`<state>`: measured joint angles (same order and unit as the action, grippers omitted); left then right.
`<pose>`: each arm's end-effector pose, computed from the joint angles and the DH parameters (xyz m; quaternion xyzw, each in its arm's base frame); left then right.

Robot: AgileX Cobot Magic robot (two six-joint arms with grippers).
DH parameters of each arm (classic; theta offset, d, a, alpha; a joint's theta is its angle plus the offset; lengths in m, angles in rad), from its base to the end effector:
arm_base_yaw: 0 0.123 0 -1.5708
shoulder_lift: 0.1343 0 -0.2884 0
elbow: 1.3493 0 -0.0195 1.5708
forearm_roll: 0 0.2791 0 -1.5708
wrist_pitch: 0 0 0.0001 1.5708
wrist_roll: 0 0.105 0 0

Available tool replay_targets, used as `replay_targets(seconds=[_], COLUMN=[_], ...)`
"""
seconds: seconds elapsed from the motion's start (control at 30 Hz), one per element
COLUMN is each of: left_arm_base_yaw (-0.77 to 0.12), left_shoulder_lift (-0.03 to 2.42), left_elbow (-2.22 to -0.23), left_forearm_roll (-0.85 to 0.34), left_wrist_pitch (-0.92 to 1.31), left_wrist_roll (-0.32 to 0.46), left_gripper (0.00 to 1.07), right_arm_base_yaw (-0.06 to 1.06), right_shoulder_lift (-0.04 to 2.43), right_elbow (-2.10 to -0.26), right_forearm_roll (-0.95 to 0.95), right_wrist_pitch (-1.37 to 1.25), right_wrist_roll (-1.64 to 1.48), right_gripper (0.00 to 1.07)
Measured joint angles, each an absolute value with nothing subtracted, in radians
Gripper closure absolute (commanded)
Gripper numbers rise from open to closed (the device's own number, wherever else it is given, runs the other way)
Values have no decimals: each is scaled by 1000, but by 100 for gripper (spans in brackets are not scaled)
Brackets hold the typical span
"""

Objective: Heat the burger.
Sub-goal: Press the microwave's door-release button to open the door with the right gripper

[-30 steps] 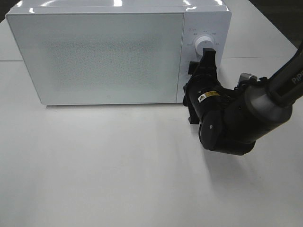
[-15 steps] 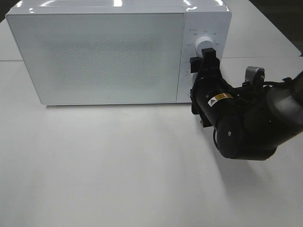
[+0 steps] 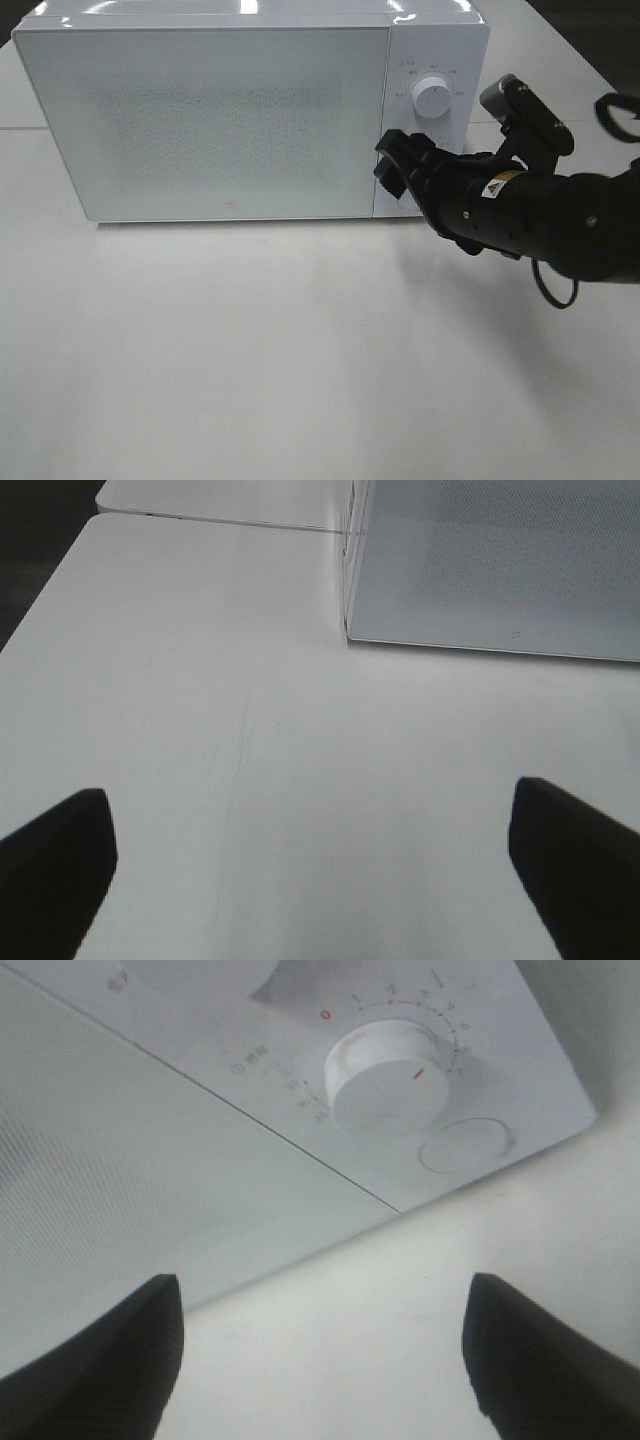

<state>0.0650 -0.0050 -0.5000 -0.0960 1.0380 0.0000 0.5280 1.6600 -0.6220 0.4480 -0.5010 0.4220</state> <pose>0.0297 -0.0068 0.2871 -0.0260 0.8446 -0.0306 0.5340 0.2981 0.1486 0.1398 0.1777 0.8364 0.2488 0.4549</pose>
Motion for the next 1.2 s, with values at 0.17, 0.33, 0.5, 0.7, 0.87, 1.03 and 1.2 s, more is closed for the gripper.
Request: replay_targets(seconds=[0.17,0.33,0.5,0.7,0.87,1.03,1.2], left_arm_base_yaw=[65,65,65,65,65,65,65], left_shoulder_lift=[-5,-5,-5,-5,-5,-5,-5], left_elbow=[-500,-500,-500,-500,-500,-500,-500], left_forearm_roll=[-96,-96,-96,-96,-96,-96,-96], left_wrist_pitch=[1038,1038,1038,1038,1038,1038,1038], left_wrist_roll=[0,0,0,0,0,0,0], left_gripper=[7,7,7,7,7,7,7], right_arm_base_yaw=[478,443,441,440,440,440,440], right_shoulder_lift=[1609,1577,1527,1391,1267,1205,1151], right_elbow=[-662,-742,-819,-867,-867,-867,-867], right_forearm_roll=[442,332,181,114,107,94,82], right_wrist_pitch=[-251,61,302,510,627,688,777], right_wrist_roll=[171,33,28,30,30,30,30], right_gripper=[34,34,34,34,34,34,34])
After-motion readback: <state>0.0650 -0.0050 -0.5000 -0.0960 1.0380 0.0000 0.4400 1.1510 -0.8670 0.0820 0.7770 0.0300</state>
